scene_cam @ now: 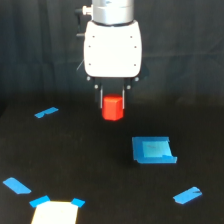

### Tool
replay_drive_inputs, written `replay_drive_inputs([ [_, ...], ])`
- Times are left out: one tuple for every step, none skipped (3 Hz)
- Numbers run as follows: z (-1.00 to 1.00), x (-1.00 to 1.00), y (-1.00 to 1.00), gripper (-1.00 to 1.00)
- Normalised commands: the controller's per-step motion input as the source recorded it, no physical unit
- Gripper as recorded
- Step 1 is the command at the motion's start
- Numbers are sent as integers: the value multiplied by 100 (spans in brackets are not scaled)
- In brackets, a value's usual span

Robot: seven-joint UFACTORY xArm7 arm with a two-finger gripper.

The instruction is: Pick up the red object from the table

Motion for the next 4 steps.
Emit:
replay_drive_inputs([
  [12,2,40,-100],
  [9,7,21,-100],
  [-3,1,40,-100],
  [18,36,30,-100],
])
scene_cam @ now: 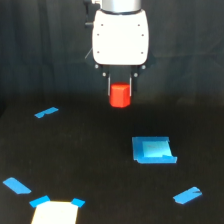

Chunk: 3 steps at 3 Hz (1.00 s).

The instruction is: Pick up the red object from the table

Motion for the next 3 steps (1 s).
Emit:
replay_drive_inputs([
  [0,-3,46,-100],
  [-41,-11,39,-100],
  [5,30,33,-99],
])
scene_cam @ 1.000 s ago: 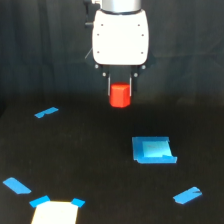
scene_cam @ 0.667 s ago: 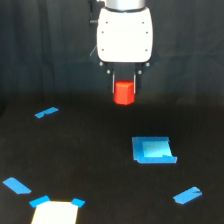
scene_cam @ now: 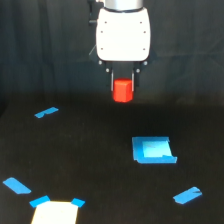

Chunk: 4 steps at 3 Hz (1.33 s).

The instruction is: Pick up the red object from the table

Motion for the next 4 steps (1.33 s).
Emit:
replay_drive_inputs([
  [-1,1,42,-99],
  [5,-3,38,-100],
  [13,-8,41,-99],
  [83,-35,-55,-100],
])
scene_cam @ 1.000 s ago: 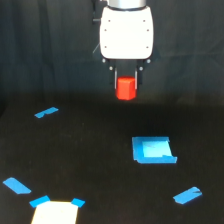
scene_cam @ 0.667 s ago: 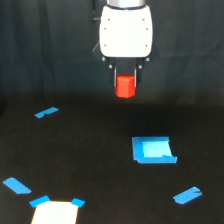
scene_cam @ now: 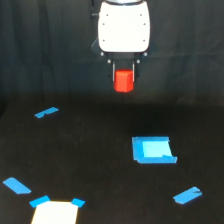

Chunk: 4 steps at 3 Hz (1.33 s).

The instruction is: Pick up the red object from the table

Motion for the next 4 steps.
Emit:
replay_drive_inputs([
  [26,1,28,-100],
  [-13,-13,-23,-100],
  [27,-39,-47,-100],
  [76,-52,-63,-100],
])
